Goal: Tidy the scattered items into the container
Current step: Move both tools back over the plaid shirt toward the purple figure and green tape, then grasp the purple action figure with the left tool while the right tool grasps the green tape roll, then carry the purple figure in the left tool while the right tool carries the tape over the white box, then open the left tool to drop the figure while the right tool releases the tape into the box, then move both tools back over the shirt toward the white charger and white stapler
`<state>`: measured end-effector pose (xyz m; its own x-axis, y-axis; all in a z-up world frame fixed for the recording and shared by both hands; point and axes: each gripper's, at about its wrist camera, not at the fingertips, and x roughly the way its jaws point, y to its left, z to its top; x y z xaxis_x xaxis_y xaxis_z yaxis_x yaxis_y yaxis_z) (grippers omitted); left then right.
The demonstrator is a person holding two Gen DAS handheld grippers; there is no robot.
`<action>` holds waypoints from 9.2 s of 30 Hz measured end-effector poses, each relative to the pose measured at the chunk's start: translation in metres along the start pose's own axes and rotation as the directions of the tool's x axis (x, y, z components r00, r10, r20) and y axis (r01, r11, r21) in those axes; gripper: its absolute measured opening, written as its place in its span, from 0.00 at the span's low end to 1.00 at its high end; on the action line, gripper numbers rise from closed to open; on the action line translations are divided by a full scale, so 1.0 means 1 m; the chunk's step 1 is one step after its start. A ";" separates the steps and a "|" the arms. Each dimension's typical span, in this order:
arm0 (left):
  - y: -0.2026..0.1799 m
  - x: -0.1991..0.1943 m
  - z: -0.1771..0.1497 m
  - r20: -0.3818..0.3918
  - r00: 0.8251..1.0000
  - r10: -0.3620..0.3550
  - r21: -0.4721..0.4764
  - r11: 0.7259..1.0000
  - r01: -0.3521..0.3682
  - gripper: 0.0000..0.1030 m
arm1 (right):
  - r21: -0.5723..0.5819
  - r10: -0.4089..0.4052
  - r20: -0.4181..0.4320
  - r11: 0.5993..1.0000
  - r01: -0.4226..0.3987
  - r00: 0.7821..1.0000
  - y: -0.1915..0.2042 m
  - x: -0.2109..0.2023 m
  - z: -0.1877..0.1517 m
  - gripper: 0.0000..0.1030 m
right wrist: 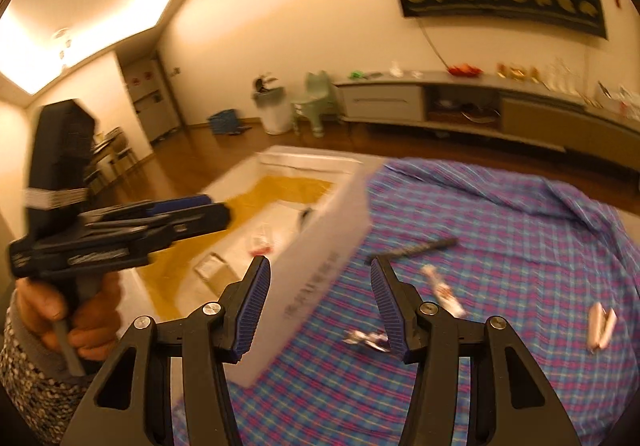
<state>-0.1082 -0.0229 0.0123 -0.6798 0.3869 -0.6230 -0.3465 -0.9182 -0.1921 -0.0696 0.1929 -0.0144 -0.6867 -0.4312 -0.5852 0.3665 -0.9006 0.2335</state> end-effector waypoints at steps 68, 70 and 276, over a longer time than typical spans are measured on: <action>-0.080 0.163 -0.089 -0.381 0.920 0.086 0.158 0.987 -0.026 0.50 | 0.121 0.015 -0.314 0.992 0.025 0.949 -0.107 0.021 -0.053 0.16; -0.079 0.161 -0.088 -0.384 0.921 0.058 0.136 0.991 -0.006 0.49 | 0.131 0.012 -0.314 0.991 0.031 0.949 -0.107 0.014 -0.059 0.16; 0.120 -0.017 -0.006 0.028 0.979 0.200 -0.525 0.837 -0.156 0.56 | -0.128 0.180 -0.112 0.973 -0.194 0.977 0.086 0.057 0.082 0.38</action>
<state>-0.1343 -0.1400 -0.0047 -0.7529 0.1976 -0.6277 0.1553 -0.8736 -0.4613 -0.1289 0.0867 0.0363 -0.5348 -0.5776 -0.6167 0.5700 -0.7854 0.2413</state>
